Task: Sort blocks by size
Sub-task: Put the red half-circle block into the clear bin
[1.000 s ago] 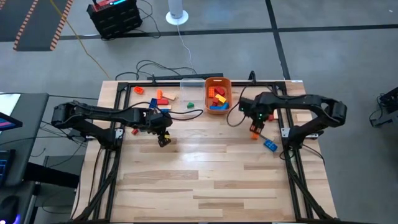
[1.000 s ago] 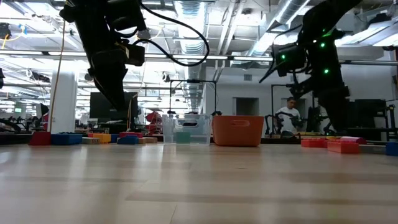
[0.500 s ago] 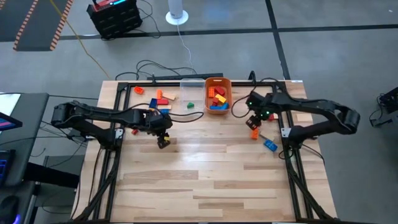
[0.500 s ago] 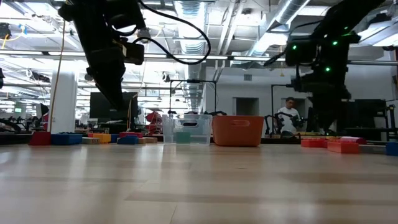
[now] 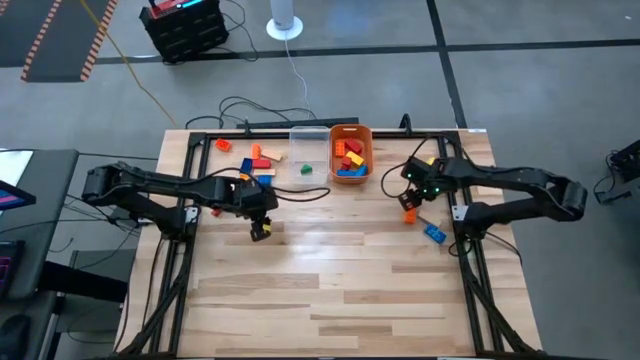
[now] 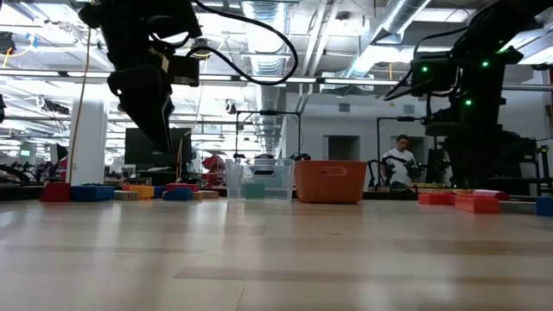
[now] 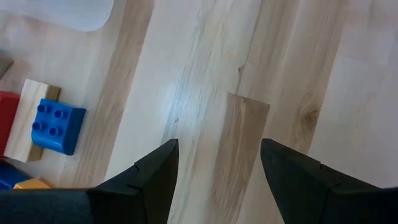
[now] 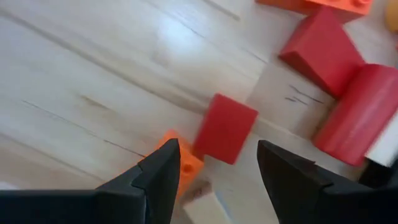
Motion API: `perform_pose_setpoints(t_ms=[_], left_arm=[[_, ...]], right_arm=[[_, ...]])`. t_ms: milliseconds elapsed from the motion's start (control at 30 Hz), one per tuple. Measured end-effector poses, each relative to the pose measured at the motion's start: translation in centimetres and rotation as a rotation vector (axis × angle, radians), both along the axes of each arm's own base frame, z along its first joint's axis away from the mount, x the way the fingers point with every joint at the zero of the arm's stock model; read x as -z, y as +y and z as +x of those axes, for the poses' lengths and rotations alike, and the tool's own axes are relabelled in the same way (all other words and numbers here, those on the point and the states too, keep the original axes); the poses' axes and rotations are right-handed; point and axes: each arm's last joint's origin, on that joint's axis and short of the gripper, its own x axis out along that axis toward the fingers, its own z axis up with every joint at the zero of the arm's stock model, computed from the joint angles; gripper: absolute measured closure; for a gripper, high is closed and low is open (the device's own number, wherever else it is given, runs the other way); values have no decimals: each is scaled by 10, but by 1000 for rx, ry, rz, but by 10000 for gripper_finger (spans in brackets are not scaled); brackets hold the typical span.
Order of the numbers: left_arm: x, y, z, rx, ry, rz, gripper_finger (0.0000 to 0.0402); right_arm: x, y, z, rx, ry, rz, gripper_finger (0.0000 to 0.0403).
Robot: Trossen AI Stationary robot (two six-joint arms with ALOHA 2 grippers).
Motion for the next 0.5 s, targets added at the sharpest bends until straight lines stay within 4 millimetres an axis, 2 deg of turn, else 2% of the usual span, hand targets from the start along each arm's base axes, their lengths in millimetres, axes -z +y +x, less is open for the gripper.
perform_pose_setpoints(t_ms=[333,500], left_arm=[[1,-1,-2,19,28,6,179],[8,-1,-6,26,59,6,180]], right_arm=[[25,-9,14,51,93,3,161],[34,-11,17,62,130,10,170]])
